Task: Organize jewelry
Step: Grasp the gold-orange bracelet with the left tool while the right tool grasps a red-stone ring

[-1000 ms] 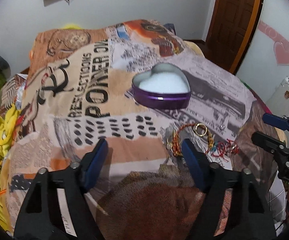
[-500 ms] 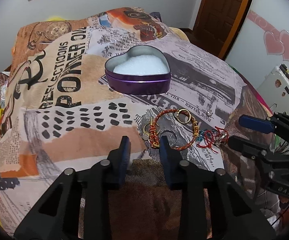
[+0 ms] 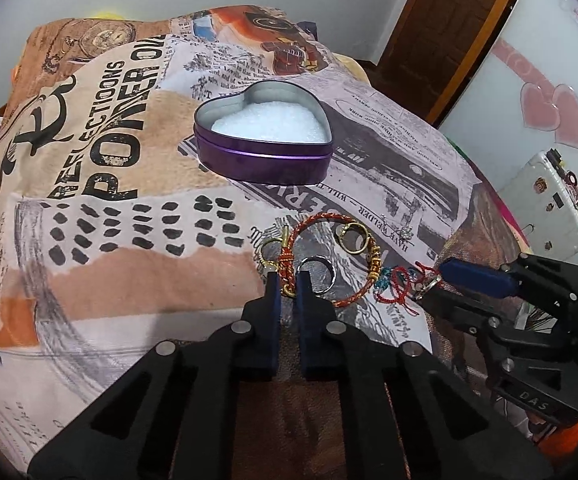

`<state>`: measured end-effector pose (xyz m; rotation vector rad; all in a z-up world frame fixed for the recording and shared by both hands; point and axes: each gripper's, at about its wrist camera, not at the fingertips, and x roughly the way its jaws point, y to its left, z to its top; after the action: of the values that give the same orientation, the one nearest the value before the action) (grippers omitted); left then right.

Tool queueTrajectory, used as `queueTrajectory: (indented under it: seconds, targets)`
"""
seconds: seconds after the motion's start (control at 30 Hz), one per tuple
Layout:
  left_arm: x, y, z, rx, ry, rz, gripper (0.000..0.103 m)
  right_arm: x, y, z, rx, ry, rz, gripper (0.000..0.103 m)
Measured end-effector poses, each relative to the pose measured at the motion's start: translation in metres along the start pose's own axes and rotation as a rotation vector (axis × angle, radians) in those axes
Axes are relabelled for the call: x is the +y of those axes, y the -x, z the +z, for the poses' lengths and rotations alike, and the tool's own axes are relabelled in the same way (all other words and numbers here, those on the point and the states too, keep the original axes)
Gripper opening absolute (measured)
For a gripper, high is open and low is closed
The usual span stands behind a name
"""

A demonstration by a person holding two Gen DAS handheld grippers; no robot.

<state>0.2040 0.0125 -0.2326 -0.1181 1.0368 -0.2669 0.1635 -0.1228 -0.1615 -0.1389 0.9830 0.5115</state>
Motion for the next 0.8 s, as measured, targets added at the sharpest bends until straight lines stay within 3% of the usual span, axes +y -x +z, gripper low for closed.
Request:
queueTrajectory:
  seconds: [0.1, 0.67, 0.8]
  targets:
    - [0.001, 0.001, 0.0, -0.008, 0.005, 0.003, 0.0, 0.001, -0.001, -0.001, 0.003, -0.001, 0.004, 0.013]
    - [0.001, 0.047, 0.0, -0.121, 0.001, 0.042, 0.0, -0.001, 0.024, 0.005, -0.07, -0.014, -0.033, 0.011]
    - [0.0, 0.047, 0.0, -0.097, -0.01, 0.042, 0.0, -0.003, 0.031, 0.008, -0.094, -0.02, -0.047, 0.011]
